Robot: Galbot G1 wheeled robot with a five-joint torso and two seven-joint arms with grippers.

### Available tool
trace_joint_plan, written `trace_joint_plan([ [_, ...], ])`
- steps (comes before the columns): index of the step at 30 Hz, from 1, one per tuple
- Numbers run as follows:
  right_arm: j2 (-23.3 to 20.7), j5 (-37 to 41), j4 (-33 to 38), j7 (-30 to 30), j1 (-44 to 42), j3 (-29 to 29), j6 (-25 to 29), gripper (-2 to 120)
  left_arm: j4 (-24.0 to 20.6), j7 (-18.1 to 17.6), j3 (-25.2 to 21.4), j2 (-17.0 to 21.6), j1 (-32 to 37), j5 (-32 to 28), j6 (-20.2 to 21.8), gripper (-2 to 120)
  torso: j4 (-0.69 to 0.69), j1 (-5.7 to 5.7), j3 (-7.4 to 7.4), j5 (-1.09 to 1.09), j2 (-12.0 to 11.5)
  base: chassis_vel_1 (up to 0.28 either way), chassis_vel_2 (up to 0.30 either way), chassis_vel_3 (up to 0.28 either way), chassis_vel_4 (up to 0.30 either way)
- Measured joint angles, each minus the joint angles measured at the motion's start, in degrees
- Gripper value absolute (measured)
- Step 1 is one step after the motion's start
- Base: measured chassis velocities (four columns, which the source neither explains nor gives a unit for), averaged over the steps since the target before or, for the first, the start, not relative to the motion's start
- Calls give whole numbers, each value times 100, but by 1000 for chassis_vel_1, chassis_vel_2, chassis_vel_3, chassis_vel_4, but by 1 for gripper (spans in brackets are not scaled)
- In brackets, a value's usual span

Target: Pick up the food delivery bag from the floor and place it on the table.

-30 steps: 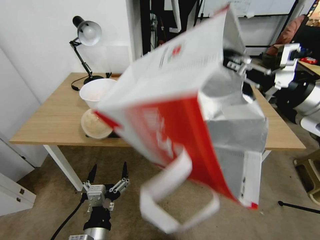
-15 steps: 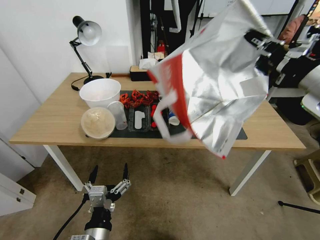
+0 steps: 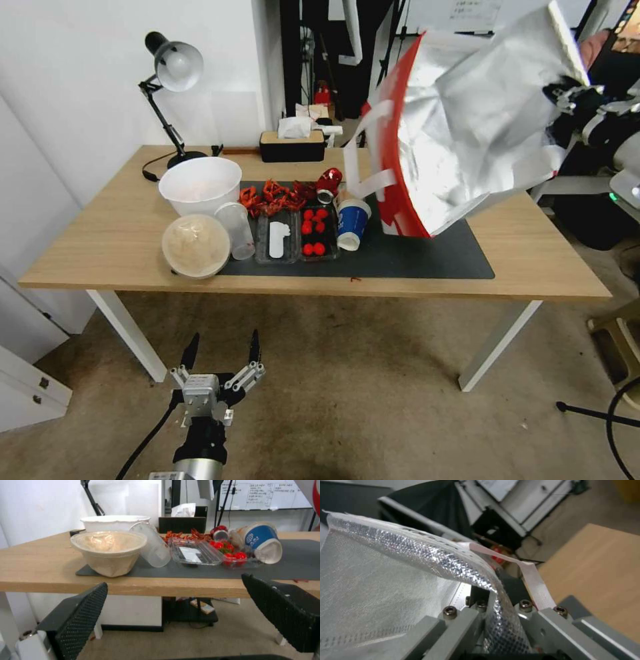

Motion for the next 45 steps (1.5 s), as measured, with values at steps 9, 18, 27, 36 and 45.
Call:
trace_joint_plan([
  [9,347,-248,-173,680,12,-51,6,0,48,-2,-3,-2,-26,47,-13,100,0,-1,0,0,0,0,0,0,0],
  [18,676,-439,-381,1204,82,-136,-98,0,95,-12,-30,46,-62,26,-9,100,0,-1,0,0,0,0,0,0,0],
  [27,796,-512,-603,1439,268,-340,-220,0,157,-11,-30,50,-161,-1,25,100,0,0,0,-1,0,0,0,0,0],
  [36,910,-620,-819,1559,536,-678,-346,0,175,-9,-31,63,-184,-16,44,100,0,0,-1,0,-1,0,0,0,0],
  [45,989,-618,-938,1607,666,-823,-480,0,212,-6,-33,52,-173,-17,40,100,0,0,-1,-1,0,0,0,0,0],
])
